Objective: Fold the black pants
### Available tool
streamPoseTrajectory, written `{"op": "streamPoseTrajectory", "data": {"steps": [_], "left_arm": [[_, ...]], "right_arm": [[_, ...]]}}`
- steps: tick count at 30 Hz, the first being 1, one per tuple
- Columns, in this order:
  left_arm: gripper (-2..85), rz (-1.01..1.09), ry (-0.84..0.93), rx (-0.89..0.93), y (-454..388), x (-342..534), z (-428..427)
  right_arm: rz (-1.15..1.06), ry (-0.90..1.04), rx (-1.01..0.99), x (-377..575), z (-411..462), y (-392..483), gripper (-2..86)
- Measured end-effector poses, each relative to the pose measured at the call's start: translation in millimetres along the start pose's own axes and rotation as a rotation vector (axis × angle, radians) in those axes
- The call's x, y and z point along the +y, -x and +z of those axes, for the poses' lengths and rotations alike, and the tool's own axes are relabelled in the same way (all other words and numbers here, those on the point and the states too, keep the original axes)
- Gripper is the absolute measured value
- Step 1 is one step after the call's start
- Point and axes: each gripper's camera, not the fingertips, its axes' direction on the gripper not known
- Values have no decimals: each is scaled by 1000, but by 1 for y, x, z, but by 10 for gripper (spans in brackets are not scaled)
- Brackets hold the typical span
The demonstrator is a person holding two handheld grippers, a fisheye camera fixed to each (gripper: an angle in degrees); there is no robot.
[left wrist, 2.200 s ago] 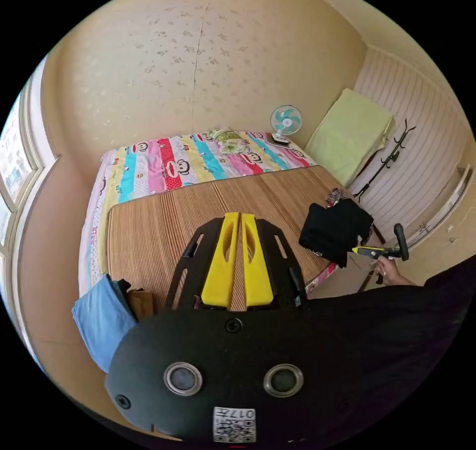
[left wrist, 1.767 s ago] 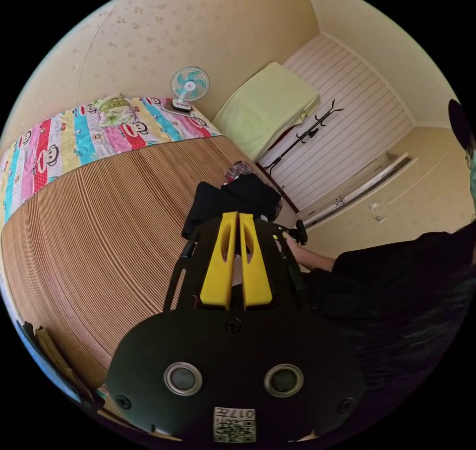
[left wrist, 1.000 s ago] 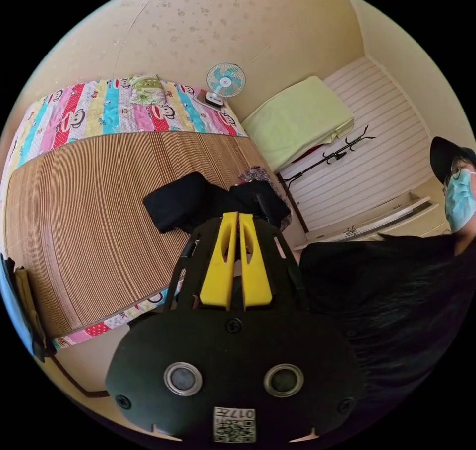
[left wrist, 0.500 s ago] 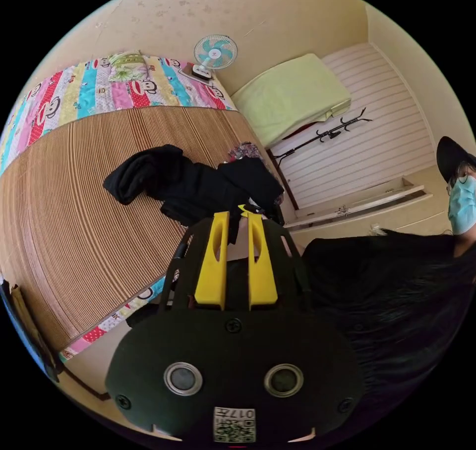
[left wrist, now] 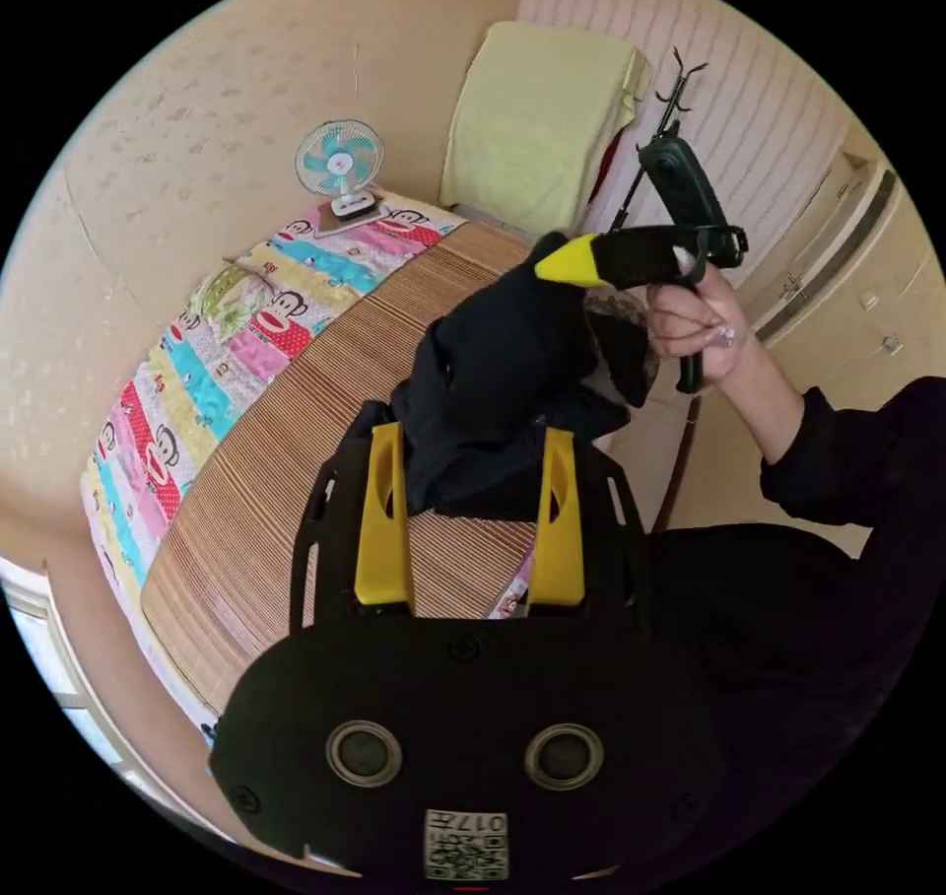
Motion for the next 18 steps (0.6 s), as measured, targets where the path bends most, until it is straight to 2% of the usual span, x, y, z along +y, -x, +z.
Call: {"op": "streamPoseTrajectory", "data": {"steps": [2,3,5,7,10,11,16,18], "left_arm": [[171,41,-29,-39,-13,4,-13],[153,35,-104,-39,-17,11,-33],[76,-60,-234,-49,-9,28,-72],[58,-187,-377,104,24,55,-122],[52,-245,-477,207,49,82,-172],[51,-245,-491,198,50,86,-181],[50,-156,-596,152,44,124,-267],[51,-103,-623,150,38,138,-297]], "right_arm": [[-110,18,-67,-21,8,37,29],[-178,56,-53,-35,17,62,30],[-244,70,26,-49,21,93,34],[-312,48,69,-53,10,125,46],[-444,-70,111,-21,-18,161,56],[-454,-108,151,-9,-24,166,64],[-291,-463,616,119,-35,146,154],[-214,-544,628,141,-24,121,189]]}}
